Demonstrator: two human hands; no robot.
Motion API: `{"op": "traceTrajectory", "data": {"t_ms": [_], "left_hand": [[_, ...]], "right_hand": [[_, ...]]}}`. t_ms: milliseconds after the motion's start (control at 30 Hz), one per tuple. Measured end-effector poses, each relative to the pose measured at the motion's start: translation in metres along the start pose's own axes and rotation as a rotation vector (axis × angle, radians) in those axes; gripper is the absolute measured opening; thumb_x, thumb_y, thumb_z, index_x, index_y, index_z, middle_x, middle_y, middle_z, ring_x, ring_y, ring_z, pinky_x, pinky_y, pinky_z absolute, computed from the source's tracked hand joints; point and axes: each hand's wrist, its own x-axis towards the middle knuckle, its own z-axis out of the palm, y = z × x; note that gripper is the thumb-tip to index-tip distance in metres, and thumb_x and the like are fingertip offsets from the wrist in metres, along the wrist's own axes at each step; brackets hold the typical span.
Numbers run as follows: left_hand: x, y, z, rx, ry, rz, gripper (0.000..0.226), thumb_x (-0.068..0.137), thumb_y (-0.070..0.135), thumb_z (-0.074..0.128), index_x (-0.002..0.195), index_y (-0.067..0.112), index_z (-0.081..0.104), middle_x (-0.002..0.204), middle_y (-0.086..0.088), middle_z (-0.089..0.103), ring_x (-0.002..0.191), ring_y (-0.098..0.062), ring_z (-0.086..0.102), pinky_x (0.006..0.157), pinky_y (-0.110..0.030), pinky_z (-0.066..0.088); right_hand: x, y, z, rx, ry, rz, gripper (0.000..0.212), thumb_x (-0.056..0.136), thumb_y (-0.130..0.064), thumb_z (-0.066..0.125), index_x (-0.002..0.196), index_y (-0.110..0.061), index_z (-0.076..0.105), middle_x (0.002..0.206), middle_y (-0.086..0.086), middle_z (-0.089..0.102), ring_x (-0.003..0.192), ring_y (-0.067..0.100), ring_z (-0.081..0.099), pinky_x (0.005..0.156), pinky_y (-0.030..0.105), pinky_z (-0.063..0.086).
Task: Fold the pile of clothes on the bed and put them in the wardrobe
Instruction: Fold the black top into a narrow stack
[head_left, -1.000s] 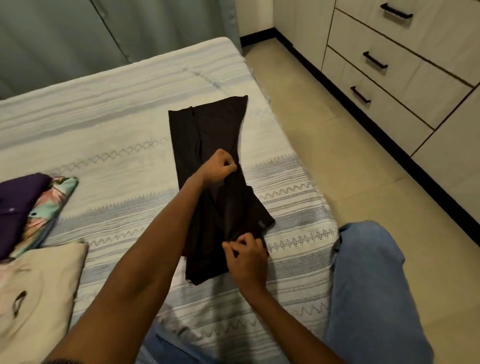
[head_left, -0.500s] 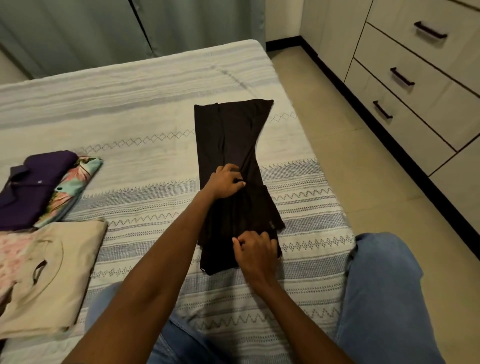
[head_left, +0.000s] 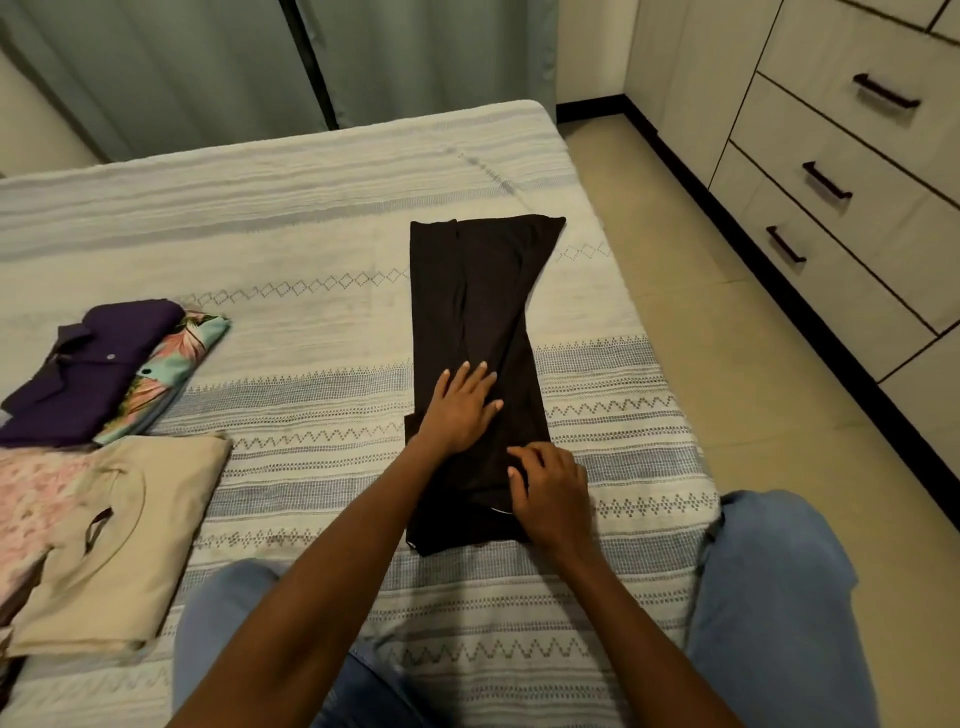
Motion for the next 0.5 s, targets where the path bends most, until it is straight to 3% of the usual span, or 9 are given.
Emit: {"op": "traceTrajectory", "data": {"t_ms": [100,267,500], "left_hand": [[-0.001,0.001,0.005,-0.026,-0.043,-0.037,0.056,0.105,0.048,0.031,0.155,0.022,0.03,0.165,0.001,0.019,0.152,-0.021,0.013,0.122,-0.043,0.003],[0.017,0.001,-0.018,-0.129,0.226,-0.037,0.032,0.103,0.035,0.046,0.128,0.023,0.061,0.147,0.0,0.048,0.13,-0.024,0.049,0.107,-0.04,0.033],[0.074,0.01,-0.063,-0.206,0.344,-0.143,0.023,0.1,0.025,0.049,0.114,0.016,0.065,0.116,-0.005,0.066,0.098,-0.027,0.065,0.083,-0.039,0.046]], "right_hand": [[0.01,0.016,0.005,0.02,-0.124,-0.039,0.034,0.092,-0.045,0.045,0.096,-0.026,0.073,0.096,-0.004,0.065,0.088,0.025,0.059,0.071,0.038,0.049],[0.074,0.026,-0.011,0.281,-0.125,0.05,0.019,0.094,-0.032,0.059,0.094,-0.02,0.074,0.091,0.003,0.071,0.085,0.028,0.062,0.072,0.038,0.051],[0.226,0.051,-0.004,0.324,-0.285,0.239,0.025,0.095,-0.028,0.054,0.112,-0.026,0.073,0.111,0.0,0.073,0.102,0.027,0.066,0.086,0.037,0.052]]}}
